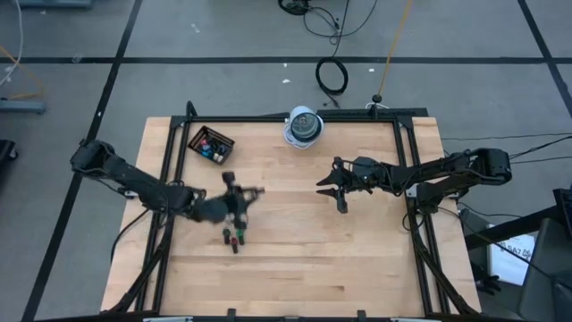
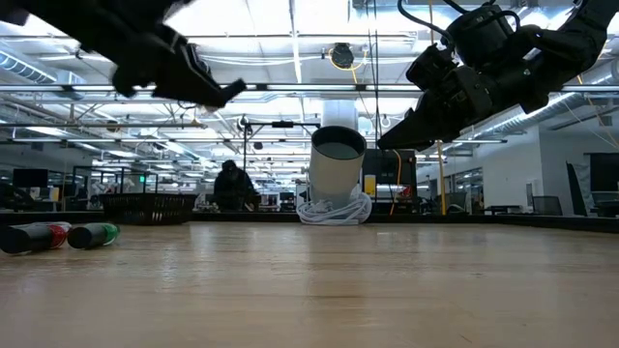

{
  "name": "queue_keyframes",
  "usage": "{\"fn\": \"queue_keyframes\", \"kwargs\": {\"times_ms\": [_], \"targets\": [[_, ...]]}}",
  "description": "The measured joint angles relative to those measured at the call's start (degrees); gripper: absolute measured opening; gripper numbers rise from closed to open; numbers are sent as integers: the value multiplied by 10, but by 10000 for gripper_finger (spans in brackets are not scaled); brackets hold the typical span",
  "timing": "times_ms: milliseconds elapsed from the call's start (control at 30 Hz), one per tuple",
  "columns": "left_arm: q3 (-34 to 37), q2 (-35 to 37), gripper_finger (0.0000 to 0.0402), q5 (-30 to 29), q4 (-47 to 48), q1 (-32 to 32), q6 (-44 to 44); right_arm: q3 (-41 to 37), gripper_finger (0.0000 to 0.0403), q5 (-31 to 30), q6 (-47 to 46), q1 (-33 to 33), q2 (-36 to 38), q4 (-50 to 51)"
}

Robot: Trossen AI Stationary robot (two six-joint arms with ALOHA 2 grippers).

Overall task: Pick & Place Nail Polish
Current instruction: Put the white nail polish bottle into the black basket

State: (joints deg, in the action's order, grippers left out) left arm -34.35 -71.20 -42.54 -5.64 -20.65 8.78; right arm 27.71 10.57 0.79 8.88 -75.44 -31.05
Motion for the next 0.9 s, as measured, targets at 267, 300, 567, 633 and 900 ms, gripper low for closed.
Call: {"fn": "queue_keyframes", "kwargs": {"times_ms": [267, 300, 567, 633, 900], "targets": [[30, 97, 93, 136, 20, 229, -27, 0, 100, 0, -1, -6, 0, 0], [36, 111, 93, 162, 12, 260, -27, 0, 100, 0, -1, -8, 0, 0], [108, 194, 93, 210, -25, 455, -91, 0, 100, 0, 4, -11, 0, -5], [126, 208, 93, 185, -25, 487, -132, 0, 100, 0, 4, -11, 0, -5], [191, 212, 93, 163, -18, 558, -261, 0, 100, 0, 5, -11, 0, -8]]}}
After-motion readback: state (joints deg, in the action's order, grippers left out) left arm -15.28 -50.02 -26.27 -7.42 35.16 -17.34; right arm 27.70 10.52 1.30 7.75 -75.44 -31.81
